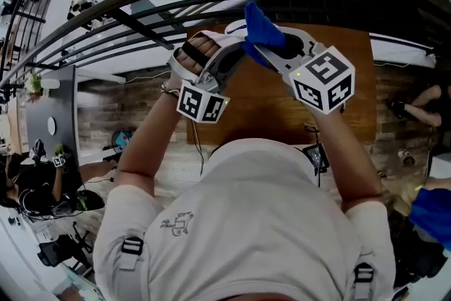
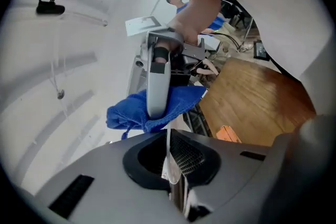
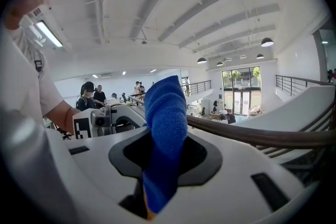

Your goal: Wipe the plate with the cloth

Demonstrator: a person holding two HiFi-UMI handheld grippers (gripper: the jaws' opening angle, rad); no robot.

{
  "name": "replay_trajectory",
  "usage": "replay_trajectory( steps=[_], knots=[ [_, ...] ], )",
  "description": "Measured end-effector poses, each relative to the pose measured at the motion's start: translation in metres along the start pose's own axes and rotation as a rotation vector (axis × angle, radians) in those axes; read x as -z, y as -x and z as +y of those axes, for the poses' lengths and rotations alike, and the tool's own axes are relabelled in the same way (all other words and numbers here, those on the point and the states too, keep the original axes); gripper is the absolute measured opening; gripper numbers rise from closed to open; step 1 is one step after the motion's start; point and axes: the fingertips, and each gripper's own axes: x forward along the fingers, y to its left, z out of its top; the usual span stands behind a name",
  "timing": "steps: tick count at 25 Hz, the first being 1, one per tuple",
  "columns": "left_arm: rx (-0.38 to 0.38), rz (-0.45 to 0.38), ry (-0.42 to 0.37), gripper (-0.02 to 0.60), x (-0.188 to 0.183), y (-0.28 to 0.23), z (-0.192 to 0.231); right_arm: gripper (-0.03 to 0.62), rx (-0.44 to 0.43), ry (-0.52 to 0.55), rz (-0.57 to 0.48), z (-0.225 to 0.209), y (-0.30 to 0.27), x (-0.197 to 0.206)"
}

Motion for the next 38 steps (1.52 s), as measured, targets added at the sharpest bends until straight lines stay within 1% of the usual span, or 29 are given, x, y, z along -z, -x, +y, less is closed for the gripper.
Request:
replay_trajectory(
  steps=[2,6,12,16,20,24,29,34,38],
  knots=[
    [0.005,-0.010,-0.043,0.017,-0.002,0.003,0.001,0.123,0.013,-0.022,0.000,-0.007,0.007,0.006],
    [0.017,-0.049,-0.097,0.017,-0.008,0.011,0.003,0.123,0.057,-0.081,0.024,-0.031,0.021,0.024],
    [0.019,-0.119,-0.132,0.017,-0.024,0.022,0.008,0.123,0.101,-0.159,0.064,-0.067,0.029,0.047],
    [0.030,-0.196,-0.167,0.017,-0.049,0.027,0.006,0.123,0.095,-0.161,0.116,-0.080,0.027,0.052],
    [0.043,-0.235,-0.198,0.017,-0.062,0.029,0.004,0.121,0.063,-0.142,0.165,-0.080,0.018,0.052],
    [0.056,-0.258,-0.229,0.018,-0.066,0.033,0.002,0.121,0.001,-0.133,0.209,-0.076,0.005,0.048],
    [0.084,-0.281,-0.270,0.018,-0.075,0.032,-0.010,0.121,-0.088,-0.073,0.274,-0.052,-0.014,0.038],
    [0.098,-0.279,-0.286,0.018,-0.073,0.029,-0.014,0.121,-0.159,-0.053,0.262,-0.024,-0.019,0.021],
    [0.092,-0.244,-0.280,0.017,-0.064,0.024,-0.012,0.121,-0.200,-0.050,0.230,-0.003,-0.011,0.009]
  ],
)
